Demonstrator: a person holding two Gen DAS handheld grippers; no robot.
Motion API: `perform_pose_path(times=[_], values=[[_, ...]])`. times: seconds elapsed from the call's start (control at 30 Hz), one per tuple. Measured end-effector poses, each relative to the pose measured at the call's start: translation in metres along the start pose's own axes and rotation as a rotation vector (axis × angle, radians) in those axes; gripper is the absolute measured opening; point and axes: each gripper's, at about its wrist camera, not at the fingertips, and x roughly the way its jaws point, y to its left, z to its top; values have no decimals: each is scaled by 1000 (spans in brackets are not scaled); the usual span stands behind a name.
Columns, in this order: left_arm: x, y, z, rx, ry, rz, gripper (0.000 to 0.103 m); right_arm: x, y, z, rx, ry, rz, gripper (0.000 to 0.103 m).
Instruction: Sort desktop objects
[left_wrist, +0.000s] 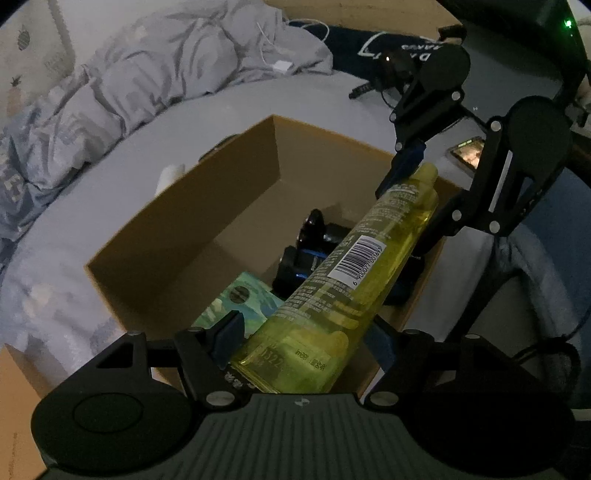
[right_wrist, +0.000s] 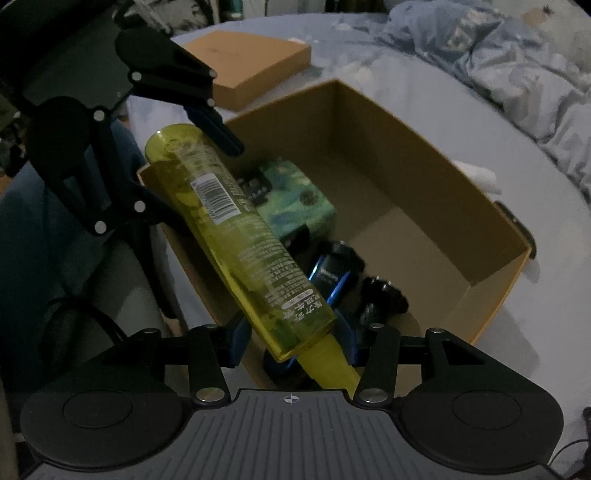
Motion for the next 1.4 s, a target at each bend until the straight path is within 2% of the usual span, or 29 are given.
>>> perform_pose_path(times=[0.43,1.07,1.33,1.4], values=[[9,2,-16,-20,50,-21,70,27,-15,-2,21,44,28,54],[-5,-10,-51,-30,99,-27,71,56,-26,-9,86,78,69,59],[-21,-13,-69,-54,129,3,76,60,-30,-7,118,74,72,61],[-25,-15,-74,-63,138,17,81,59,-30,-8,123,75,75,64]])
